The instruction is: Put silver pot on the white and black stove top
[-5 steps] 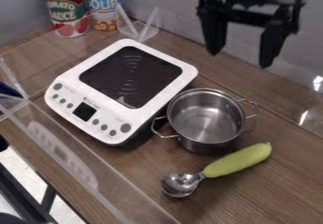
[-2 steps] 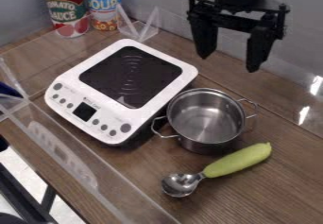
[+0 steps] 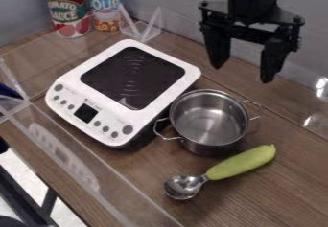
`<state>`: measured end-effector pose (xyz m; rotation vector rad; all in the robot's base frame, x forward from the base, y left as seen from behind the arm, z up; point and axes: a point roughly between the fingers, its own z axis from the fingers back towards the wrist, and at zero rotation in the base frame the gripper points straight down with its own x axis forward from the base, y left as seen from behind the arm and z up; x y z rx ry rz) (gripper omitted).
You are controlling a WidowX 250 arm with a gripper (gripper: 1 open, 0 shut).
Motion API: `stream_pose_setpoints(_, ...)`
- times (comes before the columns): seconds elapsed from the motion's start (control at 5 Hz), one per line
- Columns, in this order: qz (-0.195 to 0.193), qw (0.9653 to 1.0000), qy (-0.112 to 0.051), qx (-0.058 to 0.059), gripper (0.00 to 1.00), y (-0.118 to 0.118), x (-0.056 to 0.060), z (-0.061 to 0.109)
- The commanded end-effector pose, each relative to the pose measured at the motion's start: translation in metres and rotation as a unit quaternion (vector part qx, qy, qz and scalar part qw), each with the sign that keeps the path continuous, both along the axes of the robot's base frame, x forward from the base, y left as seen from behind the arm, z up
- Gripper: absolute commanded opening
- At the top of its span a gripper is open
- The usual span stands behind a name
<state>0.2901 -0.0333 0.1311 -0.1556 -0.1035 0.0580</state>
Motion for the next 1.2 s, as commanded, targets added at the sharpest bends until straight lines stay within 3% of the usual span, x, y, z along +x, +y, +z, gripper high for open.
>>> stream_pose_setpoints(0.0, -0.026, 0.9995, -0.017, -0.003, 1.0, 0.002, 0.004, 0.008)
stream_pose_setpoints(0.6, -0.084, 0.9958, -0.035, -0.007, 1.0, 0.001, 0.015, 0.009)
stream_pose_setpoints(1.0, -0.09, 0.9946, -0.051, -0.008, 1.0, -0.013, 0.019, 0.011)
